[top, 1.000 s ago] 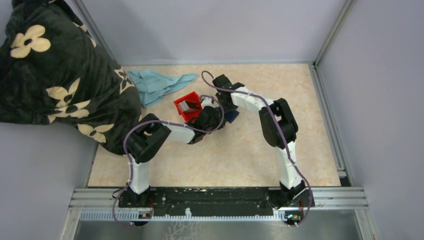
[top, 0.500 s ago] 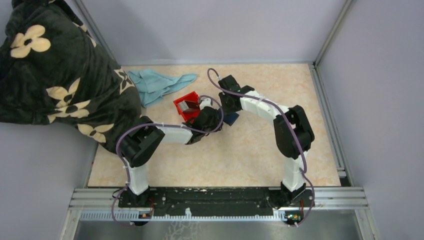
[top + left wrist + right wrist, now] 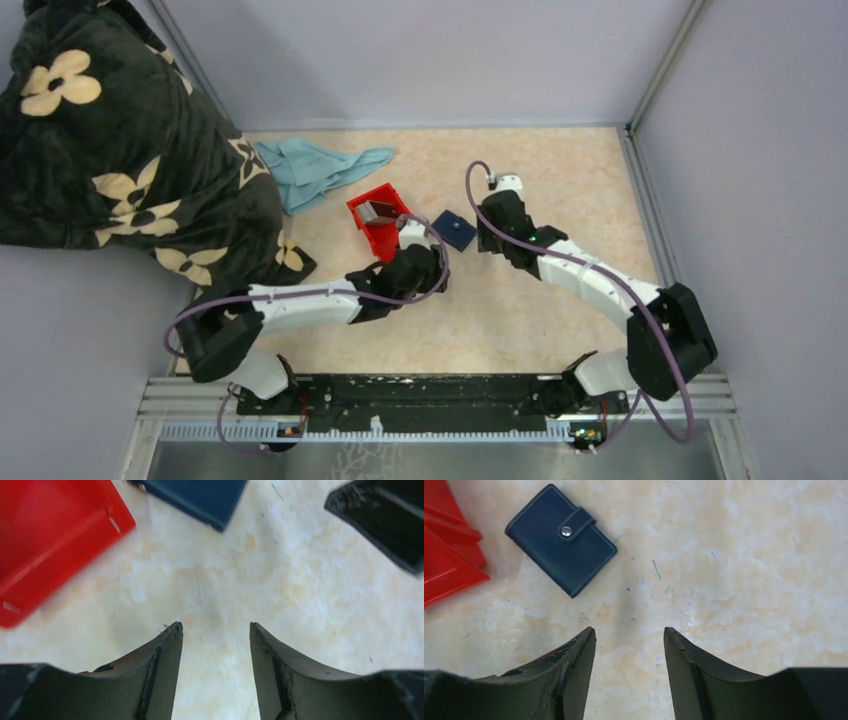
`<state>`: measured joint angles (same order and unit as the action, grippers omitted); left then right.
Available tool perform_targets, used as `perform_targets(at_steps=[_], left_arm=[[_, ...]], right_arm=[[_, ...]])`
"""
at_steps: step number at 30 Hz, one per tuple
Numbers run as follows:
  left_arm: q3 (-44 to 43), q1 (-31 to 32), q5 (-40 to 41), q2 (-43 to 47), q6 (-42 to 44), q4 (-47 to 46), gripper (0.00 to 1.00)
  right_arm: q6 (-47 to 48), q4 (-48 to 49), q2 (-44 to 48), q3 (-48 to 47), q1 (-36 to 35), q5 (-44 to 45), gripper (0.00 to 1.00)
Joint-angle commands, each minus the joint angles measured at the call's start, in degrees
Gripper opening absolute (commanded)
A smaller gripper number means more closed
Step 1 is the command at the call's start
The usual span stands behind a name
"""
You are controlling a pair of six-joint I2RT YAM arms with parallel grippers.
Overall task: Put the credit cards into the card holder
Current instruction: Reset both arms
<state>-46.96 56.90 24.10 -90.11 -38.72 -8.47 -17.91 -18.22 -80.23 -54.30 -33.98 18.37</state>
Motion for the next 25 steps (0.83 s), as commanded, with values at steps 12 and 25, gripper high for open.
perform_targets(at_steps=[12, 25], left_arm=[[16.37, 8.49, 26.54, 24.20, -12.11, 20.00, 0.86], [16.33, 8.05, 31.40, 25.59, -13.30, 23.74, 1.00]], right_arm=[[-10.75, 5.55, 13.84, 14.66, 0.40, 10.56, 0.62], [-8.89, 4.81, 19.20, 15.73, 0.40, 15.07, 0.63]])
